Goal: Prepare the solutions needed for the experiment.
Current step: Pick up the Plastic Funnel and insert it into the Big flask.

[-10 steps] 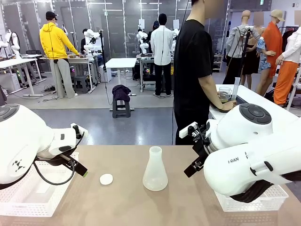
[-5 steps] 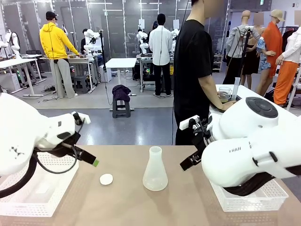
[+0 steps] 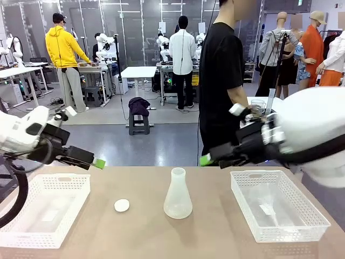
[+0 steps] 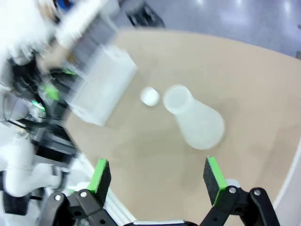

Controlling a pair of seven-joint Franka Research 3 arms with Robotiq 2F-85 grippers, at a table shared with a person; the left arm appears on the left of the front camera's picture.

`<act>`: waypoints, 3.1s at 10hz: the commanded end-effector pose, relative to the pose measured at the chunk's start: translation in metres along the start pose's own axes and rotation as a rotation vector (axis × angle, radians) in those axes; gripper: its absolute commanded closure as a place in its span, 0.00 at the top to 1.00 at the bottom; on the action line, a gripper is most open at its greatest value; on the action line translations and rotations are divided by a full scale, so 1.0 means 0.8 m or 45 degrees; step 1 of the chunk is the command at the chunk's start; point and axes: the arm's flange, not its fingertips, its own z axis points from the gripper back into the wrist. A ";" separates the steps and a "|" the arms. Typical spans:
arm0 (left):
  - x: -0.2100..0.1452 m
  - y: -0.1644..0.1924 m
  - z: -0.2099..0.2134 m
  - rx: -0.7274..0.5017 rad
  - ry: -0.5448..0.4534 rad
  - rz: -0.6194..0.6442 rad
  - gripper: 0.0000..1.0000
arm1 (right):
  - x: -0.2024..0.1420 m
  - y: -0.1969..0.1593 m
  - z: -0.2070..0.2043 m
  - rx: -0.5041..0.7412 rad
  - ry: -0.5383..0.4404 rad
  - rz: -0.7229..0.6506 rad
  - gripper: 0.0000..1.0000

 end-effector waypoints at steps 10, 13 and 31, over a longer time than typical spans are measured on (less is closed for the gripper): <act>0.000 0.047 -0.018 -0.703 -0.270 0.291 1.00 | 0.013 -0.070 -0.018 0.611 -0.079 -0.524 1.00; -0.002 0.044 -0.031 -0.784 -0.255 0.341 1.00 | 0.011 -0.069 -0.018 0.657 -0.065 -0.538 1.00; -0.008 0.046 -0.039 -0.789 -0.257 0.338 1.00 | 0.009 -0.070 -0.020 0.661 -0.044 -0.506 1.00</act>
